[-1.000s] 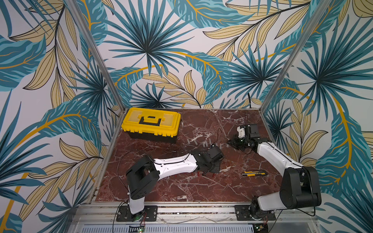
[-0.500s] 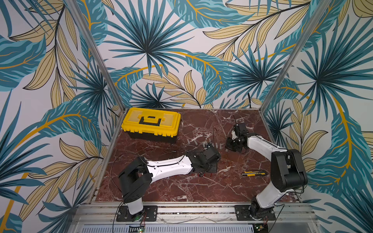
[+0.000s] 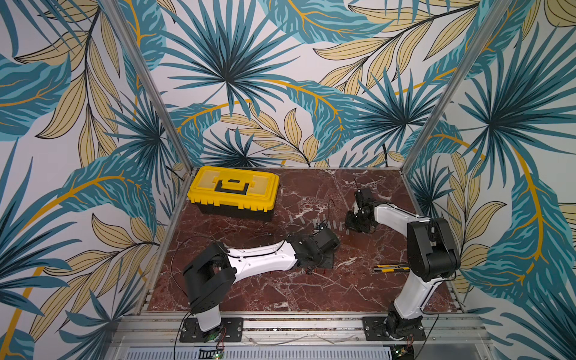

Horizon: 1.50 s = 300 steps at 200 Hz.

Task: Remove protective caps from carving knives
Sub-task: Place the protective sleeve at the center of the board, then place the carving knife at the center of the board.

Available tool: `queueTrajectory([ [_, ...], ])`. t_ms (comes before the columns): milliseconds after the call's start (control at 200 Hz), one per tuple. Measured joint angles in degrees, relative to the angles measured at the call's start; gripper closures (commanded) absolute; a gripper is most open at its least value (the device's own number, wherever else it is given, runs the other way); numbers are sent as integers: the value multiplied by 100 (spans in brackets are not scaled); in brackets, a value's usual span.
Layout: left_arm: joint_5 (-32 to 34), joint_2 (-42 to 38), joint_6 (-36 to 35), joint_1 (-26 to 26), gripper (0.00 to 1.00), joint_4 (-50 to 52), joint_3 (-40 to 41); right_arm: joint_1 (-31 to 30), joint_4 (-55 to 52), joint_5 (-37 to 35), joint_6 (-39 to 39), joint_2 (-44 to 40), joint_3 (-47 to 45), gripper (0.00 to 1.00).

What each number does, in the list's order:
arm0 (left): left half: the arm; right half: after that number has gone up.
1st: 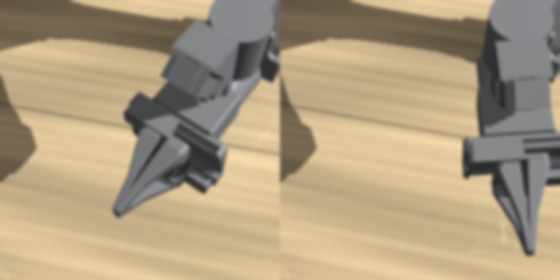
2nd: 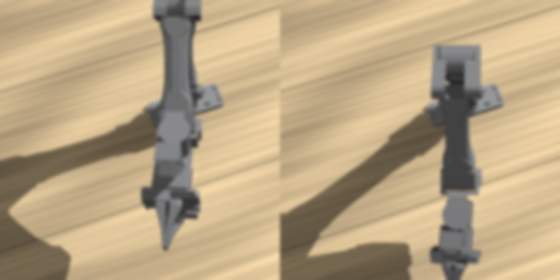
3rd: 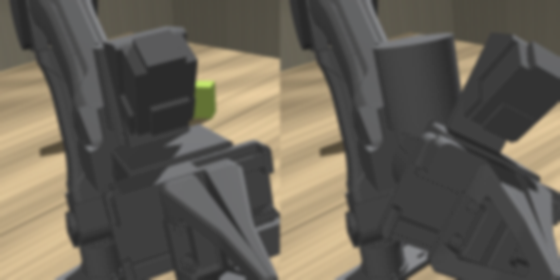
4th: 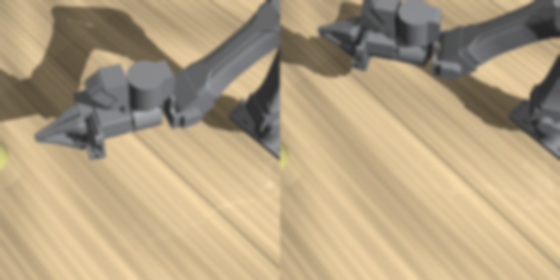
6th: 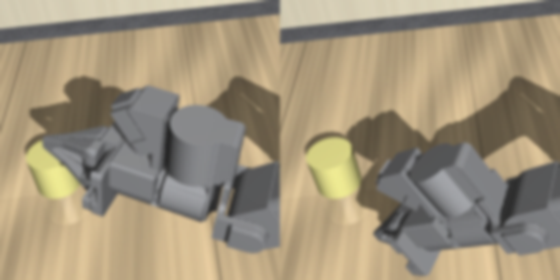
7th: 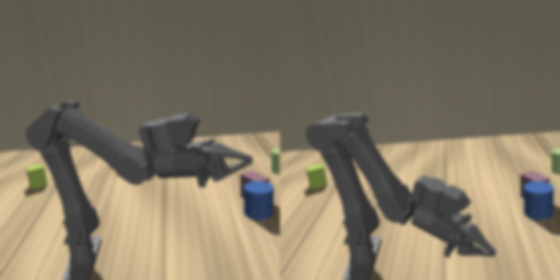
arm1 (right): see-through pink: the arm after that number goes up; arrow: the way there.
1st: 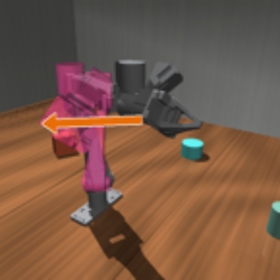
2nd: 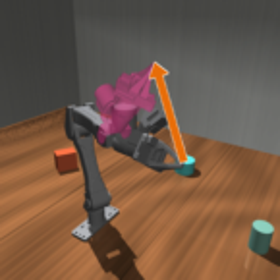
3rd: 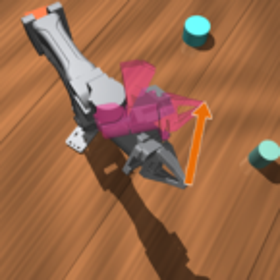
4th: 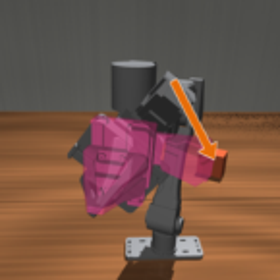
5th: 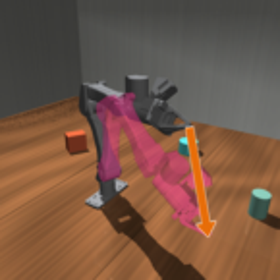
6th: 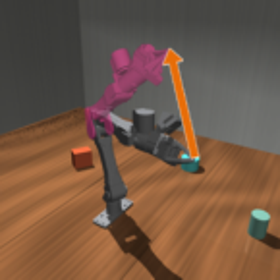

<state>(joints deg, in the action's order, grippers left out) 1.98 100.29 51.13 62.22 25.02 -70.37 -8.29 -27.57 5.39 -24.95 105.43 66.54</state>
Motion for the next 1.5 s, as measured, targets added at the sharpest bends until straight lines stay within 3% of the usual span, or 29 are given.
queueTrajectory([
  [541,4,0,-11,-2,100,-15,0,-2,-2,44,-7,-7,17,76],
  [1061,90,660,400,-44,100,-42,-9,-17,17,61,-116,-2481,-1233,75],
  [1502,428,1113,796,-120,100,-50,-79,-125,-116,203,-166,-3604,-1606,75],
])
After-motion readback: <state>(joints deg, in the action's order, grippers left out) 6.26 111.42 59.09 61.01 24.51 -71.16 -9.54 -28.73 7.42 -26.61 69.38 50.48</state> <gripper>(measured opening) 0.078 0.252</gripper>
